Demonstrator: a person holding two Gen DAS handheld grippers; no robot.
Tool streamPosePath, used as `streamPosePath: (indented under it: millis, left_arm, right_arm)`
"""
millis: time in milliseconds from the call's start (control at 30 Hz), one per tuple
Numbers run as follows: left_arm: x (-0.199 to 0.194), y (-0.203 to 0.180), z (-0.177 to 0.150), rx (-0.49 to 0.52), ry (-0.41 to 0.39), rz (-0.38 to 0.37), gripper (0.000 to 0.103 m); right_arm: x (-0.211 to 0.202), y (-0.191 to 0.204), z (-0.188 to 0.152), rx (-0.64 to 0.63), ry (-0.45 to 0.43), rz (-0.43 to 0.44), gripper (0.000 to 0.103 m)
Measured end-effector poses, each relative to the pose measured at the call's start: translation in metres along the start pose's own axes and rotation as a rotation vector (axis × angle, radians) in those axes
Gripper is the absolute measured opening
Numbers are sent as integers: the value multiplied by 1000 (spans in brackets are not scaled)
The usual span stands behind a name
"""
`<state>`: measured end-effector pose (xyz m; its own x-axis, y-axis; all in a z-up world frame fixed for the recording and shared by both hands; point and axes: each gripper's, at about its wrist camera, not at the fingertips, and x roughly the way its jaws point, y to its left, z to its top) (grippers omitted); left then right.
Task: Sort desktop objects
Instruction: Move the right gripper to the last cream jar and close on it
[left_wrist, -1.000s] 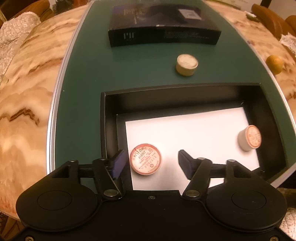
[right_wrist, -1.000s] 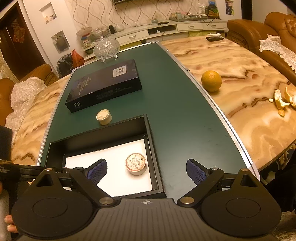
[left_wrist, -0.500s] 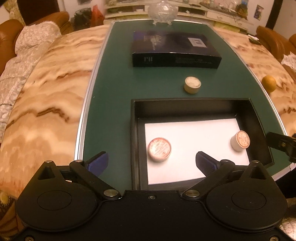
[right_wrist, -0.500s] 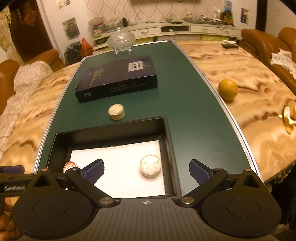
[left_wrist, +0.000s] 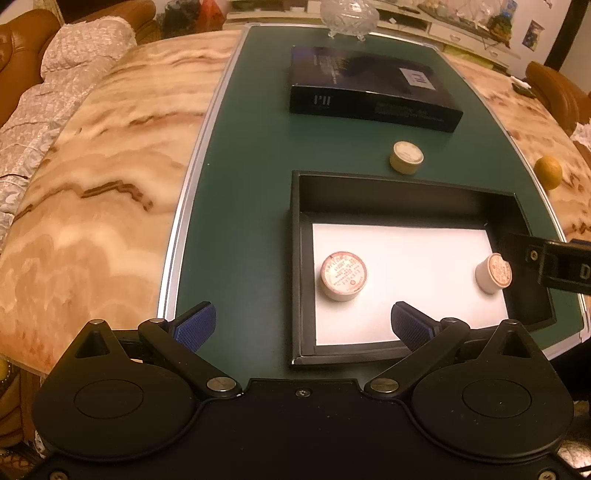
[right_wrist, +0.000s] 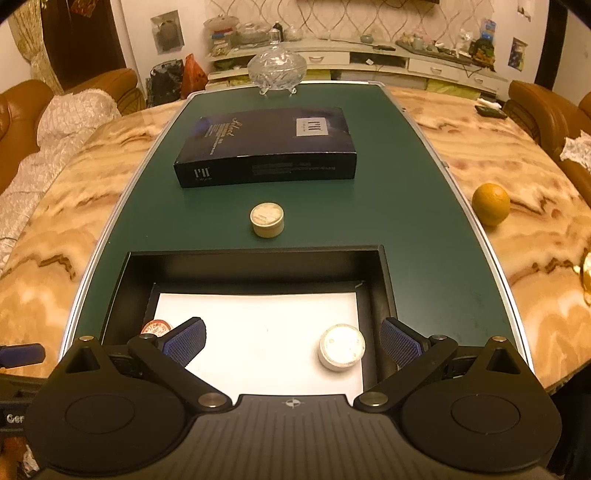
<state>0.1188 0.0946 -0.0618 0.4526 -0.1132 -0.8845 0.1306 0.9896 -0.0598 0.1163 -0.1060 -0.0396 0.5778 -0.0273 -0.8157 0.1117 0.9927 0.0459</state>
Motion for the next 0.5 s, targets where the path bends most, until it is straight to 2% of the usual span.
streamPosePath:
  millis: [233,500]
  left_arm:
    - [4,4,0,-9,14,-3,103]
    - [11,9,1,-27,30,-6,103]
  right_arm:
    - [15,5,20,-15,0,5,103]
    - [52,8,60,-23,-6,-5,101]
